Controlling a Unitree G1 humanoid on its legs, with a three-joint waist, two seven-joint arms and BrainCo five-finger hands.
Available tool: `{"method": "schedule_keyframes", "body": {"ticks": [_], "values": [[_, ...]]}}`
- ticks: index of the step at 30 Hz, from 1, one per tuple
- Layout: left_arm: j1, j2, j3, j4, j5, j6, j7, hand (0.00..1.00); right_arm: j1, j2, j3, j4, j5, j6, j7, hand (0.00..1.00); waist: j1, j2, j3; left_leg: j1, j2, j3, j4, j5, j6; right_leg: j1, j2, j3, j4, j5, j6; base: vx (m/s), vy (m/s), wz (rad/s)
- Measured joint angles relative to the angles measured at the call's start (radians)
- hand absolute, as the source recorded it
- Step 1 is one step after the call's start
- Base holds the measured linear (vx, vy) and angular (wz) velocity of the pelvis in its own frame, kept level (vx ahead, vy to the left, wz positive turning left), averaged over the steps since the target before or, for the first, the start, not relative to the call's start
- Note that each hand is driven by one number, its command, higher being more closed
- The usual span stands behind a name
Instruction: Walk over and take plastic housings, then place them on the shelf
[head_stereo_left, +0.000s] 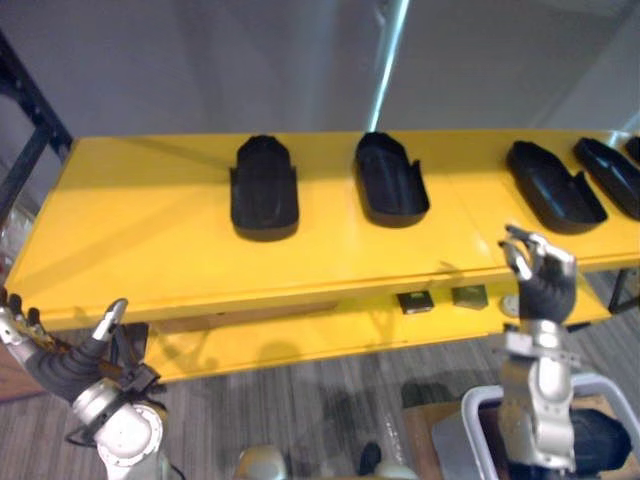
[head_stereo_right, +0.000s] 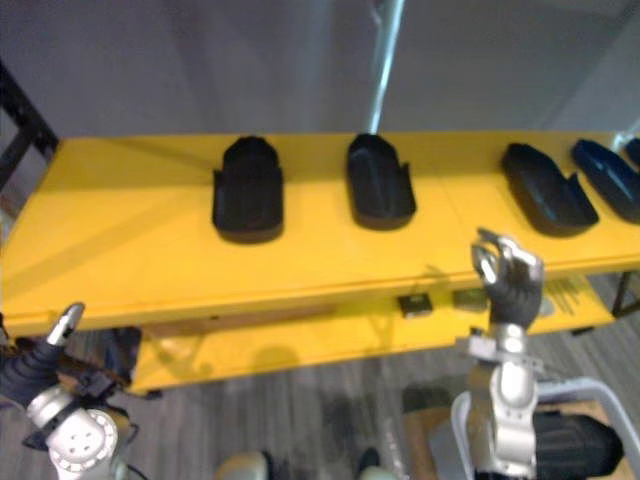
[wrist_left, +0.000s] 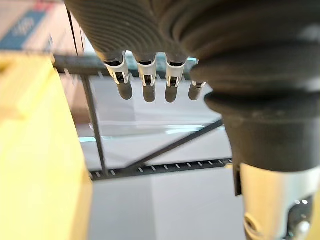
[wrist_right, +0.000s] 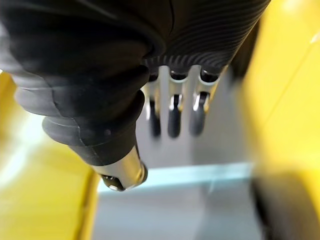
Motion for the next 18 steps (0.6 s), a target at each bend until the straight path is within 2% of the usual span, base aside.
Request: {"method": "schedule_keyframes", "body": {"ticks": [2, 5, 6, 7, 9, 12, 16, 18], "values": [[0.003, -0.012, -0.020, 0.000, -0.001, -0.010, 0.000, 0.00, 0.049, 0.039, 0.000, 0.019, 0.049, -0.016, 0.003, 0.00, -0.002, 0.010, -0.007, 0.016, 0.007, 0.022, -0.001, -0.005, -0.002, 0.000, 0.006, 0.024, -0.004, 0.002, 0.001, 0.02, 0.004, -0.45], [0.001, -0.013, -0.091, 0.000, 0.001, -0.028, -0.003, 0.00, 0.141, 0.085, 0.001, 0.082, 0.069, -0.048, 0.001, 0.00, -0.047, 0.019, -0.013, 0.029, 0.012, 0.049, -0.006, -0.008, -0.003, 0.003, 0.013, 0.052, -0.028, 0.018, 0.000, -0.02, 0.000, -0.31], [-0.004, -0.013, -0.108, 0.000, 0.005, -0.028, -0.004, 0.00, 0.158, 0.089, 0.002, 0.095, 0.073, -0.065, 0.019, 0.00, -0.053, 0.020, -0.013, 0.033, 0.015, 0.063, -0.007, -0.008, -0.003, 0.000, 0.017, 0.064, -0.035, 0.024, 0.000, -0.04, 0.002, -0.28], [-0.004, -0.013, -0.114, 0.000, 0.006, -0.028, -0.004, 0.00, 0.165, 0.089, 0.002, 0.095, 0.073, -0.070, 0.024, 0.00, -0.056, 0.020, -0.013, 0.036, 0.016, 0.066, -0.009, -0.008, -0.003, -0.001, 0.017, 0.066, -0.037, 0.025, 0.000, -0.04, -0.004, -0.30], [-0.007, -0.013, -0.148, 0.000, 0.004, -0.029, -0.011, 0.00, 0.171, 0.088, 0.003, 0.100, 0.072, -0.111, 0.044, 0.00, -0.057, 0.023, -0.015, 0.049, 0.018, 0.084, -0.016, -0.007, -0.004, -0.003, 0.021, 0.086, -0.038, 0.028, -0.001, -0.04, -0.004, -0.23], [-0.010, -0.007, -0.184, 0.000, 0.004, -0.029, -0.028, 0.00, 0.149, 0.080, 0.016, 0.105, 0.060, -0.128, 0.037, 0.00, -0.058, 0.029, -0.019, 0.046, 0.017, 0.090, -0.017, -0.005, -0.003, -0.013, 0.021, 0.089, -0.038, 0.032, -0.001, -0.03, 0.001, -0.10], [-0.059, 0.003, -0.282, -0.003, 0.003, -0.030, -0.107, 0.00, 0.123, 0.058, 0.064, 0.123, -0.032, -0.127, -0.077, 0.00, -0.058, 0.030, -0.024, 0.047, 0.014, 0.105, -0.027, -0.002, -0.001, -0.024, 0.022, 0.095, -0.050, 0.039, 0.003, -0.01, -0.001, -0.06], [-0.091, 0.045, -0.399, -0.001, -0.002, -0.032, -0.165, 0.00, 0.098, 0.051, 0.080, 0.123, -0.086, -0.124, -0.165, 0.00, -0.060, 0.030, -0.028, 0.045, 0.016, 0.149, -0.032, 0.000, -0.001, -0.056, 0.029, 0.145, -0.053, 0.052, 0.004, -0.02, 0.001, -0.47]]}}
